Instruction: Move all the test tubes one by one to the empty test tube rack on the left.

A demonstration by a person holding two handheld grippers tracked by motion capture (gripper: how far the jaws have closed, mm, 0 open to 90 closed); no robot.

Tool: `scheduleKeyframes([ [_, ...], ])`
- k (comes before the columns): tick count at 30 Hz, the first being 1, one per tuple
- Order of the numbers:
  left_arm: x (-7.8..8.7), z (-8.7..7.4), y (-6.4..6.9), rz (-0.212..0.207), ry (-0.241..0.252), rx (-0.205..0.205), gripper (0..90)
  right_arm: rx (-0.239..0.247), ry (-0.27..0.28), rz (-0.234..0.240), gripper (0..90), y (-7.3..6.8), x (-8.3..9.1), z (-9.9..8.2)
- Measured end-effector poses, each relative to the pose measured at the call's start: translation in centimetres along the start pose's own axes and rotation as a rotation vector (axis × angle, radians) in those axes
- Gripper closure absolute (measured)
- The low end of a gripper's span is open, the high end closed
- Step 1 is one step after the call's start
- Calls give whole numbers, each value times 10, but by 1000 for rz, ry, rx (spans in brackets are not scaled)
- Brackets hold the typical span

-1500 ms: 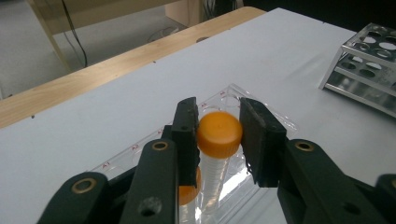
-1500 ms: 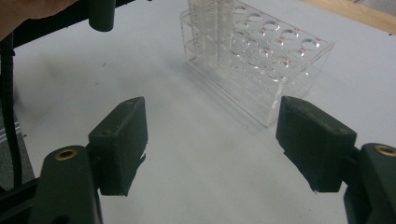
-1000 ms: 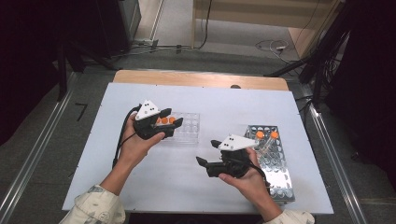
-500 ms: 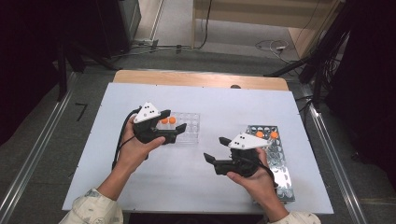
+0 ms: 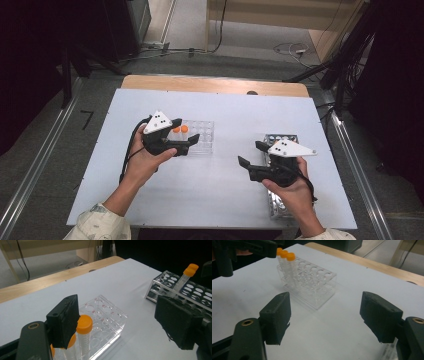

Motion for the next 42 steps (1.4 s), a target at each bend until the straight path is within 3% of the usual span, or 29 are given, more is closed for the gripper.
scheduleKeyframes([
  [15,1,0,1,-4,7,0,212,-48,46,-148,237,47,31,0],
  [27,0,-1,2,-2,0,-5,211,-89,58,-256,250,87,47,-17],
  [32,1,0,2,-3,4,-3,210,-98,57,-272,258,99,49,-27],
  [42,0,-2,3,-4,0,-5,202,-76,38,-246,277,106,46,-45],
])
Point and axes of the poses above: each handheld gripper's, and its own axes: x roughly backward along the jaws, z roughly out of its top, y roughly to its right, the point moved 6 cm from there along -x, roughly forward along the jaws, and after that the axes turned 4 degrees about z, right-handed, at the moved point
